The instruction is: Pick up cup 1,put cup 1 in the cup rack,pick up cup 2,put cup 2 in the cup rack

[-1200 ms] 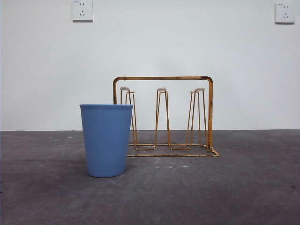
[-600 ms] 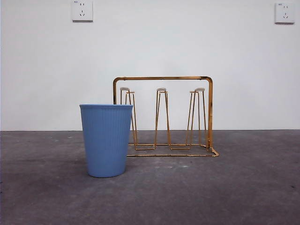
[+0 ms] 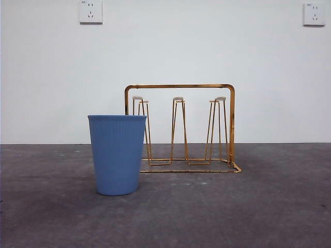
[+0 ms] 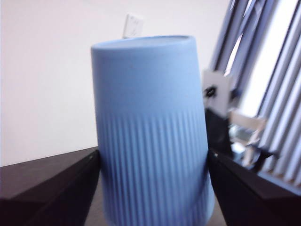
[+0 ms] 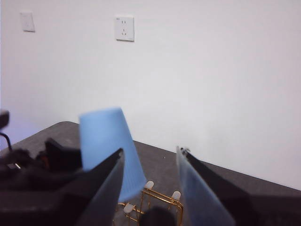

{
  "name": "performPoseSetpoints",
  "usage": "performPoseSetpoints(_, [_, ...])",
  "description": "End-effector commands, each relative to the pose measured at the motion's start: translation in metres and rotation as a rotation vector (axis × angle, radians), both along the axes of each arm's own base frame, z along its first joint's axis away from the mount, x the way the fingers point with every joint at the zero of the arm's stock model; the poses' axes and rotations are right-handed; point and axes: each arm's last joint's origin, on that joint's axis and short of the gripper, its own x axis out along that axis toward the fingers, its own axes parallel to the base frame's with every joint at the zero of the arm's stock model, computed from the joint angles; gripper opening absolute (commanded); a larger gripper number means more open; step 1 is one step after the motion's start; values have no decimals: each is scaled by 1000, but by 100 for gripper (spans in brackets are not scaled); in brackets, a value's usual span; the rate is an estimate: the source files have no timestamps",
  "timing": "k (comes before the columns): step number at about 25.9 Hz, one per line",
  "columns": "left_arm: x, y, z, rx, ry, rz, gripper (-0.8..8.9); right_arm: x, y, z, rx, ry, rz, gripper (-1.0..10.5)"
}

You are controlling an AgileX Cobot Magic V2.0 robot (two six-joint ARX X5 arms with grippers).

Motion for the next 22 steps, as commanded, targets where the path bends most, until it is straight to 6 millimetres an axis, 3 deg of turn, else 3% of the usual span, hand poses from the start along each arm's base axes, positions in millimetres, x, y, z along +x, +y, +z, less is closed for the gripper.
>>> performPoseSetpoints(1, [6,-18,-20,107,-9,47,-8,2,2,-2,-19,3,0,195])
performPoseSetpoints(8, [26,-47,-68,204,57,164,-8,2,2,-6,-53,29,1,194])
performPoseSetpoints(17, [52,-72,-99,286,49,206,-8,2,1,-8,-73,41,2,194])
performPoseSetpoints(22, [58,-75,-112,309,64,251,-8,2,1,-10,-93,55,3,193])
